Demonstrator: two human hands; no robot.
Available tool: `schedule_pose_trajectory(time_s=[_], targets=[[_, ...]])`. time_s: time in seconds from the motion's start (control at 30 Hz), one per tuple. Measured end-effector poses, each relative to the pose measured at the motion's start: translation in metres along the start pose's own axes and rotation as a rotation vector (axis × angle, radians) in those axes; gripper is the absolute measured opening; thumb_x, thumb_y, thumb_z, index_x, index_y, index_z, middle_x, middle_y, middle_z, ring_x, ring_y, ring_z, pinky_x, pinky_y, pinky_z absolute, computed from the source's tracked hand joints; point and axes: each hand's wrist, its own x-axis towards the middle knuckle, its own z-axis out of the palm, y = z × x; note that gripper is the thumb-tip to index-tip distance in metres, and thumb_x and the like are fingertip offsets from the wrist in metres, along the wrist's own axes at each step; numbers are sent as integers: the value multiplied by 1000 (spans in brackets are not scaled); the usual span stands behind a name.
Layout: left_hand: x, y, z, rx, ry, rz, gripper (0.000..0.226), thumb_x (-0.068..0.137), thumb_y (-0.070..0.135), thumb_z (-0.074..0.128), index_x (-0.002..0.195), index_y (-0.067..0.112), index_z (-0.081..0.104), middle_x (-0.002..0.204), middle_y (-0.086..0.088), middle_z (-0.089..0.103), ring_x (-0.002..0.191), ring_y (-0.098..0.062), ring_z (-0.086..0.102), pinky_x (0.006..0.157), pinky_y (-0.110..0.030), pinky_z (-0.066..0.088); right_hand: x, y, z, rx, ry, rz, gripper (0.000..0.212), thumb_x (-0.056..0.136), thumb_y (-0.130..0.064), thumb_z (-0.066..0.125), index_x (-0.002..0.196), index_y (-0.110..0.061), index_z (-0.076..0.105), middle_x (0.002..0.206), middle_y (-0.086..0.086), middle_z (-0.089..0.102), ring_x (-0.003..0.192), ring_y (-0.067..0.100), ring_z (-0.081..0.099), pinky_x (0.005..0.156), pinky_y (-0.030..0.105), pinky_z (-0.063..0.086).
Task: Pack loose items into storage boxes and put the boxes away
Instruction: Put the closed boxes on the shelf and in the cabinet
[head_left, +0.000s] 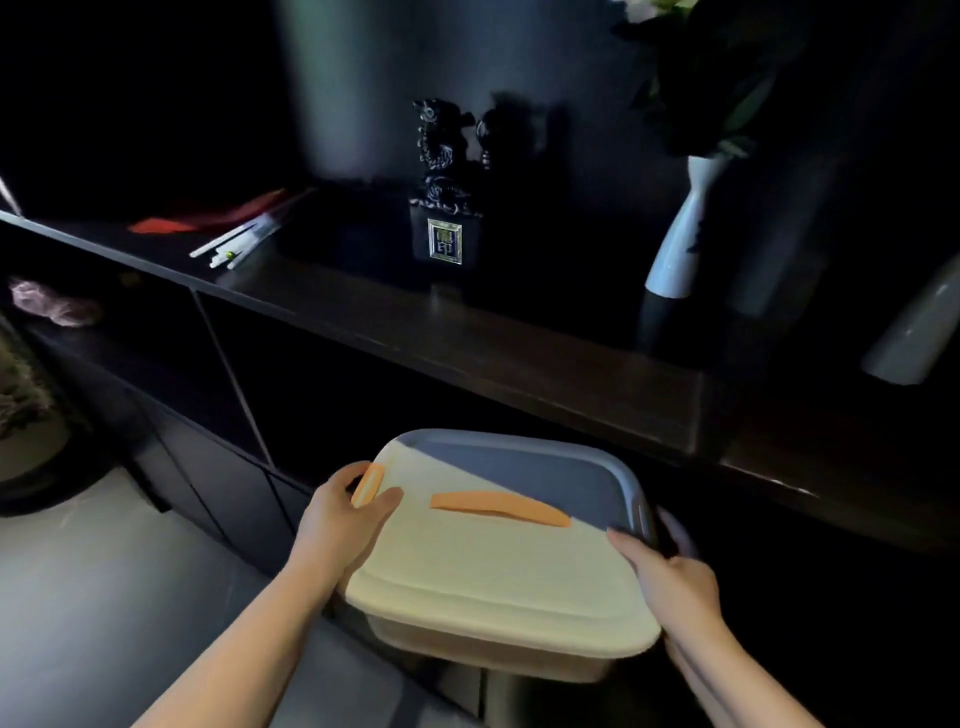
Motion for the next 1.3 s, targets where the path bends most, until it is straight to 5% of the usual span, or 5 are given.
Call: schedule_pose_trajectory(time_s=[0.23, 0.37, 0.77, 1.0, 1.3], targets=[[120, -30, -3, 28, -224, 1, 61, 66, 55, 71, 119, 31, 55, 96, 2, 70, 87, -19, 67, 81, -42, 56, 28, 27, 80, -72, 200, -17, 70, 59, -32, 90, 122, -22, 62, 112, 12, 68, 107, 30, 63, 94, 40, 48], [149, -19, -6, 18, -269, 16, 27, 78, 18, 68, 104, 14, 63, 83, -2, 68, 86, -25, 65, 80, -32, 50, 28, 30, 102, -119, 281, 9, 53, 74, -6, 80, 122, -20, 59, 114, 12, 67, 109, 28, 61, 93, 37, 46], [172, -30, 2, 57, -364, 96, 73, 83, 12, 64, 147, 21, 29, 151, -18, 22, 135, -39, 31, 105, -44, 37, 18, 26, 116, -264, 322, 108, 61, 78, -33, 77, 133, -27, 53, 124, 5, 63, 115, 22, 58, 99, 38, 45], [108, 14, 11, 736, -509, 593, 28, 91, 49, 47, 94, 24, 59, 111, -3, 57, 122, -30, 43, 96, -39, 32, -57, 9, 118, -880, 256, 12, 32, 95, -45, 46, 115, -22, 52, 105, 0, 56, 94, 23, 59, 78, 39, 49], [-26, 49, 99, 474, -1006, 1170, 38, 91, 44, 48, 129, 43, 43, 136, 21, 34, 129, -5, 29, 103, -25, 25, -177, 2, 13, -1246, 449, 153, 48, 96, -50, 40, 140, -33, 38, 133, -9, 44, 122, 16, 45, 94, 31, 44]])
